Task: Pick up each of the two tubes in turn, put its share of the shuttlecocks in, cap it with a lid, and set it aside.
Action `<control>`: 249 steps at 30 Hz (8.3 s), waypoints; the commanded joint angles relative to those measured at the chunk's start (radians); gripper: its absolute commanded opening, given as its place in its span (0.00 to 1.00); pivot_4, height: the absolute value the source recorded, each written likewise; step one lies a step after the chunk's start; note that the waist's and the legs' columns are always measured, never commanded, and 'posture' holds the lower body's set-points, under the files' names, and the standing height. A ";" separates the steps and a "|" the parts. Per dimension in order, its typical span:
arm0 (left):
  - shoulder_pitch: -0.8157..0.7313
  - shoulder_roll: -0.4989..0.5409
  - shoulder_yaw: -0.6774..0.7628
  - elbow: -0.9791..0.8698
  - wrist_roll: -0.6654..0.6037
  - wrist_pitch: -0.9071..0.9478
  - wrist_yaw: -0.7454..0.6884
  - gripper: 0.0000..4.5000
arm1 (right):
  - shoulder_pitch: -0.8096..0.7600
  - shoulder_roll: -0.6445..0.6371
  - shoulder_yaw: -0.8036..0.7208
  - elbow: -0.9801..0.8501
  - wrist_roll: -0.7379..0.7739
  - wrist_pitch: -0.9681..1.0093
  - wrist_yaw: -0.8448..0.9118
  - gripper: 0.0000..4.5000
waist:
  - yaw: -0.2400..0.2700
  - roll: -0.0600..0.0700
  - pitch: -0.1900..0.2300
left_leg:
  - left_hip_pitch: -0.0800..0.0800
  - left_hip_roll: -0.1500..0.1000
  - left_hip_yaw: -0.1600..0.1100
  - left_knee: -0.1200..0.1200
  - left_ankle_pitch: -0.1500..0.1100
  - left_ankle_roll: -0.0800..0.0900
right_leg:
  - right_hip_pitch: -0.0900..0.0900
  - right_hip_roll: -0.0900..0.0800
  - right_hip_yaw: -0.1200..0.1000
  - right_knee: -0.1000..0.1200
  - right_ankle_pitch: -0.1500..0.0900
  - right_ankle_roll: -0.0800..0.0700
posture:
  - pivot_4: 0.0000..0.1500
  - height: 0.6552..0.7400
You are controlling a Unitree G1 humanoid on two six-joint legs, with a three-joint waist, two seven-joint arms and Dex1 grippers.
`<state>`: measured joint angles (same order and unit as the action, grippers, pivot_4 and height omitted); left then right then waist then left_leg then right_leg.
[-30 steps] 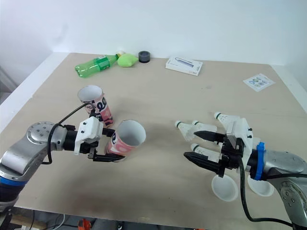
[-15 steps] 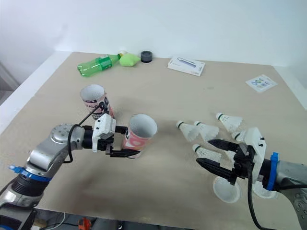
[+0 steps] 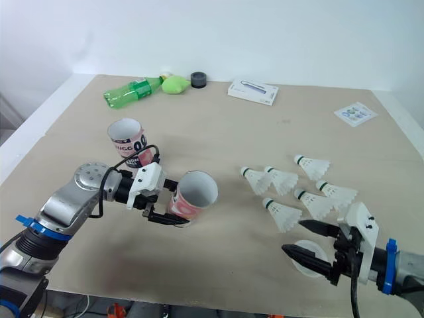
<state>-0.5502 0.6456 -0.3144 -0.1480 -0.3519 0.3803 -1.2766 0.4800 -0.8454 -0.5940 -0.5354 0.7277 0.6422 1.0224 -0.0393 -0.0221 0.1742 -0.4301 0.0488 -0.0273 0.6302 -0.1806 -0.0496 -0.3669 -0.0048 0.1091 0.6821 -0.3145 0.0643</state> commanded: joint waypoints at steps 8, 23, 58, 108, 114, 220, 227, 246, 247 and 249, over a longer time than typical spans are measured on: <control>0.022 0.010 -0.019 -0.009 0.027 0.026 0.004 0.73 | -0.084 0.053 0.103 0.084 -0.056 -0.053 -0.036 1.00 | -0.003 0.000 0.000 | 0.000 0.000 0.000 0.000 0.000 0.000 | 0.000 0.000 0.000 0.000 0.000 0.000 | 1.00 0.87; 0.010 0.027 -0.038 0.003 0.057 0.036 0.003 0.73 | -0.210 0.094 0.213 0.147 -0.096 -0.076 -0.089 0.88 | -0.004 0.001 -0.001 | 0.001 0.000 0.000 0.000 0.000 0.000 | 0.001 0.000 0.000 0.000 0.000 0.000 | 1.00 0.87; -0.086 -0.023 -0.080 0.057 0.067 0.080 -0.016 0.73 | -0.642 -0.241 0.167 -0.116 0.177 -0.062 0.017 0.00 | -0.004 0.002 0.000 | 0.003 -0.001 0.000 0.002 0.004 0.004 | 0.003 0.000 0.001 0.000 0.005 0.003 | 1.00 0.87; -0.077 -0.029 -0.056 0.039 0.058 0.132 -0.017 0.73 | -0.593 0.135 0.436 0.275 -0.211 -0.135 -0.193 0.72 | -0.006 0.002 0.000 | -0.002 -0.001 0.001 0.000 0.009 0.006 | -0.003 -0.001 0.002 0.000 0.010 0.004 | 1.00 0.87; -0.069 -0.028 -0.044 0.027 0.054 0.144 -0.002 0.73 | -0.697 0.173 0.484 0.415 -0.249 -0.178 -0.170 0.72 | -0.005 0.002 0.000 | -0.003 -0.002 0.001 0.000 0.009 0.006 | -0.003 -0.001 0.002 0.000 0.010 0.004 | 1.00 0.87; -0.052 -0.171 -0.088 0.140 0.096 0.050 -0.043 0.73 | -0.051 0.039 -0.178 0.276 -0.089 -0.026 0.012 0.71 | 0.044 0.009 -0.008 | -0.010 -0.021 -0.002 -0.002 0.008 0.011 | 0.004 -0.020 0.000 -0.017 0.007 0.016 | 1.00 0.87; -0.054 -0.169 -0.087 0.136 0.096 0.052 -0.044 0.73 | -0.123 0.034 -0.121 0.340 -0.118 -0.059 -0.016 0.71 | 0.039 0.009 -0.008 | -0.009 -0.020 -0.001 -0.003 0.008 0.011 | 0.004 -0.019 0.000 -0.017 0.007 0.016 | 1.00 0.87; -0.058 -0.145 -0.061 0.116 0.078 0.077 -0.039 0.73 | -0.261 0.035 -0.004 0.463 -0.148 -0.126 -0.027 0.03 | 0.028 0.010 -0.008 | -0.009 -0.020 -0.002 -0.003 0.008 0.011 | 0.005 -0.018 0.001 -0.017 0.007 0.016 | 1.00 0.87; -0.057 -0.141 -0.058 0.115 0.074 0.079 -0.040 0.73 | -0.256 0.034 -0.007 0.459 -0.145 -0.126 -0.024 0.03 | 0.026 0.010 -0.008 | -0.009 -0.020 -0.002 -0.003 0.008 0.011 | 0.005 -0.018 0.001 -0.017 0.007 0.016 | 1.00 0.87; -0.057 -0.136 -0.052 0.113 0.066 0.081 -0.045 0.73 | -0.245 0.031 -0.020 0.448 -0.136 -0.119 -0.019 0.03 | 0.018 0.010 -0.008 | -0.009 -0.020 -0.002 -0.003 0.008 0.011 | 0.005 -0.018 0.001 -0.017 0.007 0.016 | 1.00 0.87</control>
<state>-0.6309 0.4904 -0.3456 -0.0409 -0.2934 0.4383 -1.3102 0.2299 -0.7980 -0.5848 -0.0714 0.5759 0.5280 0.9944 -0.0217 -0.0125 0.1658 -0.4388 0.0288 -0.0291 0.6273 -0.1722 -0.0387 -0.3620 -0.0228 0.1098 0.6656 -0.3073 0.0804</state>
